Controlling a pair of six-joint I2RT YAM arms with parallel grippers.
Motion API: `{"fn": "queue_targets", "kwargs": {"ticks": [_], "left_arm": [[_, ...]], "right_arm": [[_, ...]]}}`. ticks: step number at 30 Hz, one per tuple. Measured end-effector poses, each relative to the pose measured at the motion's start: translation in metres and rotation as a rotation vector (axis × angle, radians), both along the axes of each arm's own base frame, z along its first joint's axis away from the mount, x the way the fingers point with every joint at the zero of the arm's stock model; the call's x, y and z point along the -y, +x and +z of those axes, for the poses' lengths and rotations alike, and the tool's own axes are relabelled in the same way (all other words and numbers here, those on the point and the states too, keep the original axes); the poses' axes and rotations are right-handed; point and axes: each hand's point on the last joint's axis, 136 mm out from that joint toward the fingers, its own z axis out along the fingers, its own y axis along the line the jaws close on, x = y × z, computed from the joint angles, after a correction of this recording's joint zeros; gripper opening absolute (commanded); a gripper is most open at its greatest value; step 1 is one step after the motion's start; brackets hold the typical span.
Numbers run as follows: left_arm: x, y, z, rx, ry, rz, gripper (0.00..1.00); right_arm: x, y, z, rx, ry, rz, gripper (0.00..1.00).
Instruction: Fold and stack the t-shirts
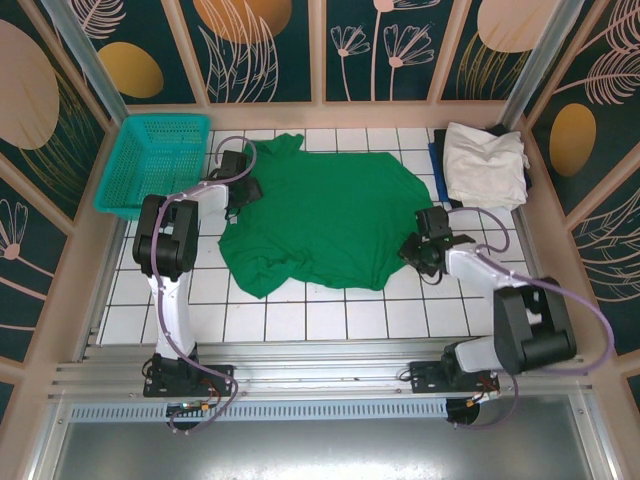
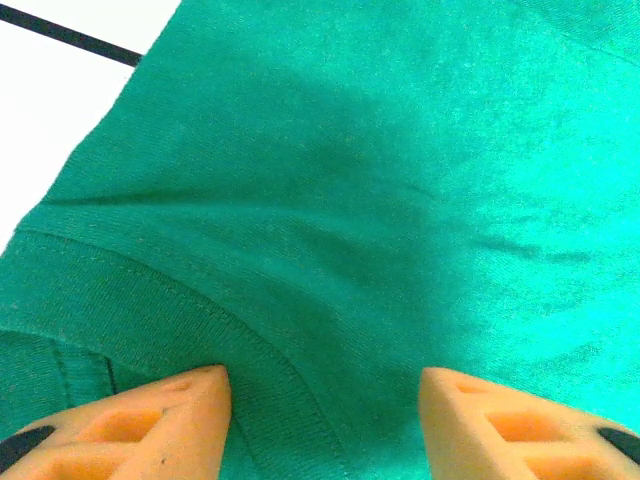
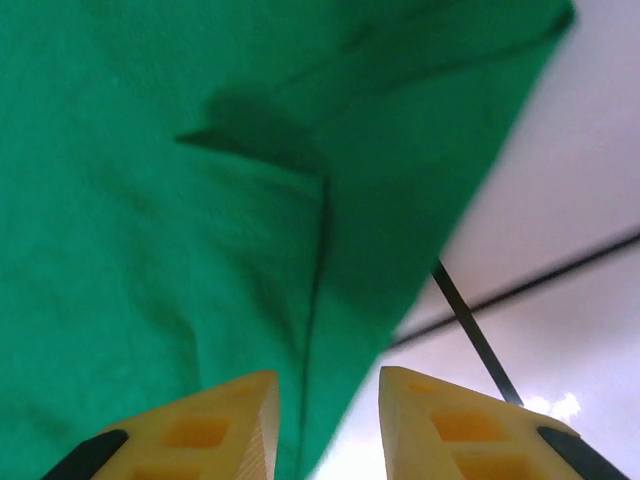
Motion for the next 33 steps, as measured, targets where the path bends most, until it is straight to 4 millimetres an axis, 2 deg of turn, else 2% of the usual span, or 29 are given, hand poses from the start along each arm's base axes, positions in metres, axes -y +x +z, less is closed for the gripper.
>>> {"fn": "queue_targets", "kwargs": {"ticks": [9, 12, 17, 26, 29, 31, 33], "left_arm": [[0.004, 0.000, 0.000, 0.000, -0.012, -0.026, 0.53], [0.004, 0.000, 0.000, 0.001, -0.011, -0.028, 0.53], [0.005, 0.000, 0.000, 0.001, -0.012, -0.031, 0.53], [0.005, 0.000, 0.000, 0.000, -0.012, -0.032, 0.53], [0.005, 0.000, 0.001, 0.001, -0.009, -0.034, 0.53], [0.004, 0.001, 0.001, 0.001, -0.009, -0.033, 0.53], [0.003, 0.001, 0.001, 0.000, -0.012, -0.032, 0.53]], "right_arm": [[-0.003, 0.023, -0.018, -0.009, -0.036, 0.024, 0.32], [-0.004, 0.026, -0.021, -0.011, -0.046, 0.038, 0.23], [-0.001, 0.035, -0.014, 0.014, -0.070, 0.038, 0.02], [0.008, 0.030, -0.006, 0.006, -0.117, 0.027, 0.00], [0.012, 0.015, 0.005, -0.013, -0.144, 0.015, 0.00], [0.013, 0.001, 0.027, 0.013, -0.143, -0.010, 0.00], [0.014, -0.019, 0.058, 0.087, -0.107, -0.047, 0.00]]}}
